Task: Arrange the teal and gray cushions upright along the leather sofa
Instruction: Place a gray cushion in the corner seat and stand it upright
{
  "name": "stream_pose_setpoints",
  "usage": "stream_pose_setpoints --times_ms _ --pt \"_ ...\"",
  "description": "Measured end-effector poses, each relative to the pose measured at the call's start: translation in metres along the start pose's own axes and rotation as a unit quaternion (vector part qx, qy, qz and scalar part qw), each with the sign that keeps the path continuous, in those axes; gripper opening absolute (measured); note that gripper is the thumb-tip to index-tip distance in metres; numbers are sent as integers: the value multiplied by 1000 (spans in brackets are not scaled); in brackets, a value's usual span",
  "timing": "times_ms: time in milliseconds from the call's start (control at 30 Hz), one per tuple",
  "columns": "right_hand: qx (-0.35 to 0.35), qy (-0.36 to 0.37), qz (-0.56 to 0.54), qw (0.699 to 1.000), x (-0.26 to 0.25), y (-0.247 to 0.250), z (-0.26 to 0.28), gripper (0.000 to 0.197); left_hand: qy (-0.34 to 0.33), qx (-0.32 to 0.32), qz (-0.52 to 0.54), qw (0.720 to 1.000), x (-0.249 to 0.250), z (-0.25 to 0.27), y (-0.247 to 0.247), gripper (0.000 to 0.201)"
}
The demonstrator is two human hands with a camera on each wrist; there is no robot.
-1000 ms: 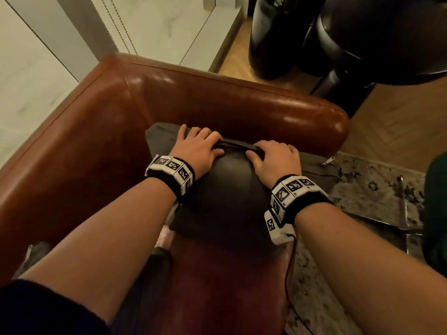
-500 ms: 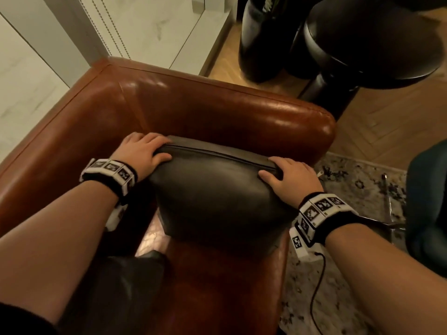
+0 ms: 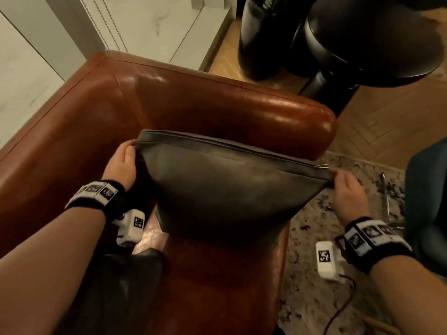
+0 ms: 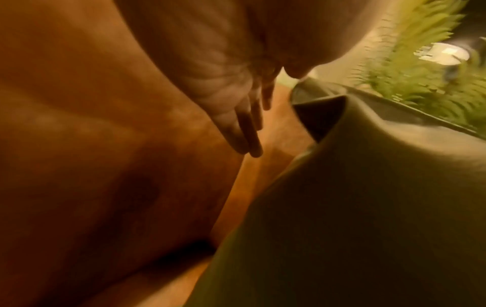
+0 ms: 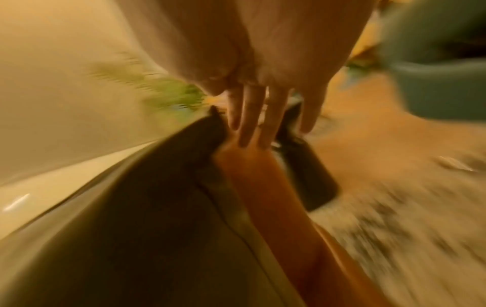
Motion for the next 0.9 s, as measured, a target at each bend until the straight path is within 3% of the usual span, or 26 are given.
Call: stream_pose_setpoints --times_ms 100,200,267,367,467,633,733,800,900 --pt "-136 -138 -213 958 52 -51 31 20 3 -57 47 997 -6 9 -29 36" --pt "-119 -134 -376 909 53 -74 40 64 25 -19 173 984 1 9 -36 32" --pt "-69 -111 -372 919 51 -73 33 49 27 0 232 972 8 7 -34 20" --pt "-10 -87 -302 949 43 -67 28 19 4 9 261 965 16 4 -33 22" --pt "31 -53 -238 969 39 -62 24 16 12 34 236 971 7 -2 -27 26" --pt "87 -9 -293 952 38 -38 22 22 57 78 160 982 -15 -13 0 23" --pt "107 52 -249 961 21 -19 23 26 57 97 137 984 -18 -11 7 14" --pt "97 48 -236 966 22 -19 22 24 57 99 122 986 -19 -6 5 8" --pt "-16 -30 -311 950 37 -55 24 32 113 41 183 976 -38 8 -19 33"
Point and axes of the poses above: each hand's wrist, its own z-axis away from the middle knuckle, its own y-axis out of the back of the hand, x = y × z, the point moved 10 cm from there along -z, towards the middle knuckle, and after that the axes turned 3 degrees about -y, right-handed, at the moved point
